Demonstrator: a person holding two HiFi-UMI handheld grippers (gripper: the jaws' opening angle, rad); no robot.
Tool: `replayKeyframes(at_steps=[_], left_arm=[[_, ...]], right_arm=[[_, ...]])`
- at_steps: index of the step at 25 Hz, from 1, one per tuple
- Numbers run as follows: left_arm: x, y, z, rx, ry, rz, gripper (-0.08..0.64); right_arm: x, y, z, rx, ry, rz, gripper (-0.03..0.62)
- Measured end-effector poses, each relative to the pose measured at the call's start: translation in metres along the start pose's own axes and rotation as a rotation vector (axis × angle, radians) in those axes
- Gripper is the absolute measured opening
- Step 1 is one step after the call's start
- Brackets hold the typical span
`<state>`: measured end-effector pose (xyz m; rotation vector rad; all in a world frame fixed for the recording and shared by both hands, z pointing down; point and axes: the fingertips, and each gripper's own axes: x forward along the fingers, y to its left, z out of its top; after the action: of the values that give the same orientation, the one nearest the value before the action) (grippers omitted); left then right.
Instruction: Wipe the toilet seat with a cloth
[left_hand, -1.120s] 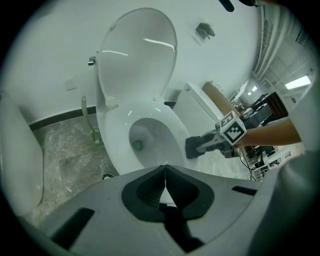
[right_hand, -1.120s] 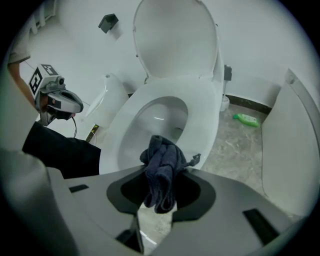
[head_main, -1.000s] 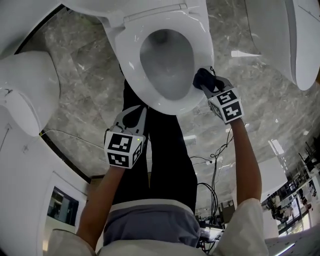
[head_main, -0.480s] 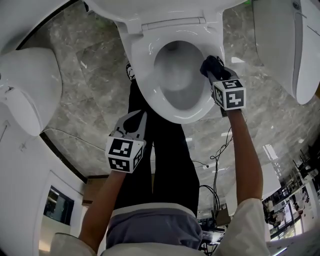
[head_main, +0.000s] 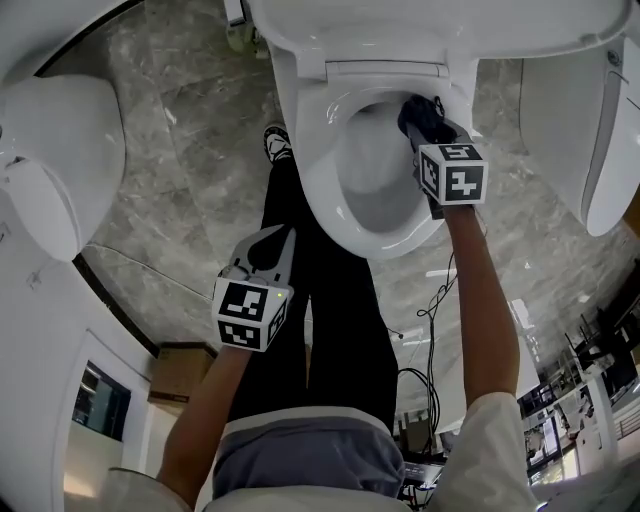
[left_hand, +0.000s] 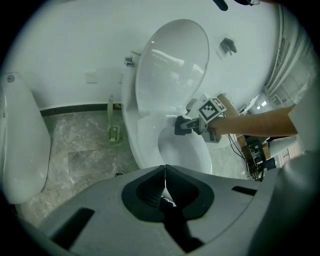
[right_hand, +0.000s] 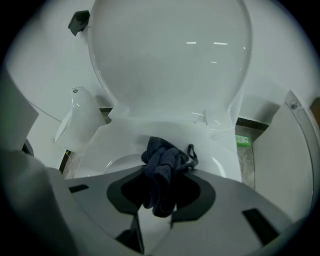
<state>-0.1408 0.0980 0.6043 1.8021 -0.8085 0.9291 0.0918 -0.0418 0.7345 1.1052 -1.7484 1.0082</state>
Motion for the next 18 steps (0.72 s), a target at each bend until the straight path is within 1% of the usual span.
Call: replayKeyframes(at_steps=[5,9,13,16,18], left_arm=[[-0.007,0.013,0.008,-0.034,-0.025,-0.002,0.011],[-0.009,0.021,0.005,-0.04,-0.011,-0.002,0.011],[-0.015,0.026,0.001,-0.02,0.012,-0.001,0.011],[-0.022,0.021,0.007,-0.009,0.008,-0.008,0.011],[-0.029,0.013,0.012,0.006,-0.007,-0.008,0.011]], right_arm=[[0.008,0.017,0.01,0.022,0.01,0.008,0.11],[0.013,0.045,0.025,-0.005,-0.037,0.094,0.11],[0.012,0.074,0.037,-0.067,-0.046,0.124,0.11],[-0.001,0.099,0.046,-0.083,-0.073,0.189,0.11],[-0.015,0.115,0.047,-0.098,-0.078,0.218,0.11]])
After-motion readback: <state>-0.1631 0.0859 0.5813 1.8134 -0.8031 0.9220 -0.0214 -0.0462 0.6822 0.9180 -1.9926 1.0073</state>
